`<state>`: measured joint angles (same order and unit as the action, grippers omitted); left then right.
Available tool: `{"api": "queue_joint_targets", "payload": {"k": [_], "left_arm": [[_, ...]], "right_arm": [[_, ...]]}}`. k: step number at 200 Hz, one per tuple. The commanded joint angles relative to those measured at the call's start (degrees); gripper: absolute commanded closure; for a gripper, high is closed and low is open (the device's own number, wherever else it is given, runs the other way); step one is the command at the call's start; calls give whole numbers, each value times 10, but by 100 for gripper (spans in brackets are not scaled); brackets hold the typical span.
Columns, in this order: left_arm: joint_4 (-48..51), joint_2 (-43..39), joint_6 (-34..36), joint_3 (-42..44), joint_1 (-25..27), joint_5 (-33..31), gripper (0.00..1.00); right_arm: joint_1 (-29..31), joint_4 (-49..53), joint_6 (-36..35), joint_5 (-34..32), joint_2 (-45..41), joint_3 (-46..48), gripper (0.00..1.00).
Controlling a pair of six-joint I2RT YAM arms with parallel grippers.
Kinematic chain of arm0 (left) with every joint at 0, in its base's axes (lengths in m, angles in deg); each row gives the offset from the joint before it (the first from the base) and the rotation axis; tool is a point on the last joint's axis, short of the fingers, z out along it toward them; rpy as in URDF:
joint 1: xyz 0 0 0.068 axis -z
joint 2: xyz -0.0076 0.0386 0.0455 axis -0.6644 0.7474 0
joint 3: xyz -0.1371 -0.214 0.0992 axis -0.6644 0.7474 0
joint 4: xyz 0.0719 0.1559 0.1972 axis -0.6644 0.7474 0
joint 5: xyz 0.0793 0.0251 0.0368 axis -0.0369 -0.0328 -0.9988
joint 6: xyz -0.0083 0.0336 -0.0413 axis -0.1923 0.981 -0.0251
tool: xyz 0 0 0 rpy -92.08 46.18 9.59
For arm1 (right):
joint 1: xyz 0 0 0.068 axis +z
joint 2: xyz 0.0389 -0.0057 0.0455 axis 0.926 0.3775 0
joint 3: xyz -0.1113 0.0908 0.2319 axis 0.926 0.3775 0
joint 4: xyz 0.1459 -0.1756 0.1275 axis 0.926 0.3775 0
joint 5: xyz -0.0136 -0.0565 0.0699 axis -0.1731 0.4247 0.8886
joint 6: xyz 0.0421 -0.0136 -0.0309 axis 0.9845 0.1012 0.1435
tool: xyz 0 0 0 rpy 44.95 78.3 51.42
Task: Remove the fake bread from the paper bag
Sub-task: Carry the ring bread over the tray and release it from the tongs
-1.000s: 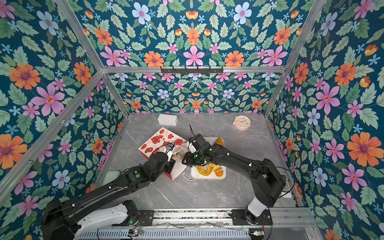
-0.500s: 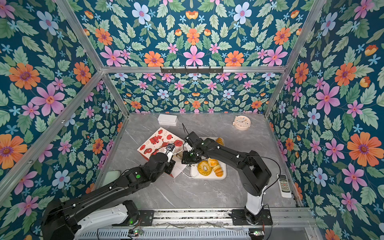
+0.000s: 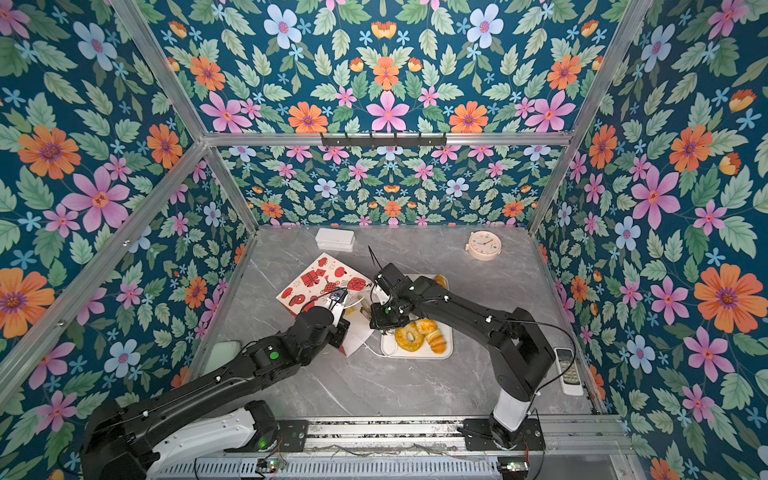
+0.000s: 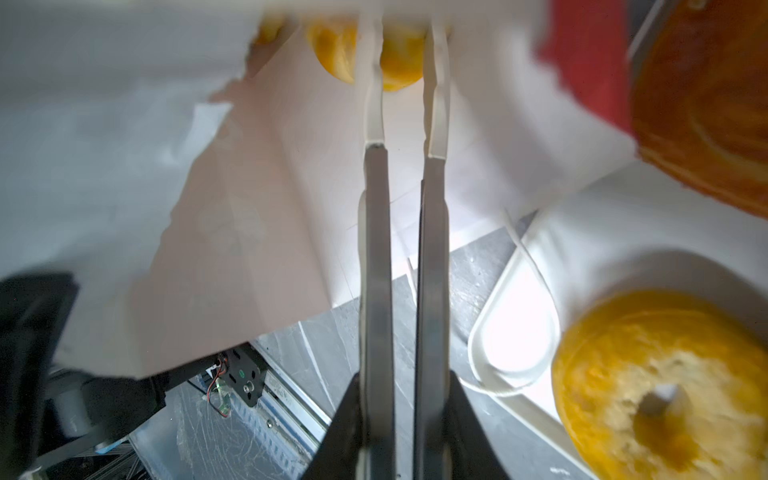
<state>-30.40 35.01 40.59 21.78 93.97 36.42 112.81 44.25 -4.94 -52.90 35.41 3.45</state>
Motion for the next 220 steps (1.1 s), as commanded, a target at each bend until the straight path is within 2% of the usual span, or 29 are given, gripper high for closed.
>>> {"api": "queue_joint_targets", "payload": {"k": [1,54,104,168,220], "left_arm": [[-15,1,-6,-1,0,-29,98],[-18,21,-17,-8,-3,-53,98],[-20,10,-24,5,-10,-70,98],[-4,-35,-31,26,-16,-78,98],[-3,-48,-32,34,-16,-77,98]], "right_arm": [[0,5,3,3,-38,18,85],[1,33,17,9,-149,100,85],[1,109,32,-25,-267,145,85],[0,169,52,-85,-323,166,84],[0,198,72,-101,-352,178,83]]}}
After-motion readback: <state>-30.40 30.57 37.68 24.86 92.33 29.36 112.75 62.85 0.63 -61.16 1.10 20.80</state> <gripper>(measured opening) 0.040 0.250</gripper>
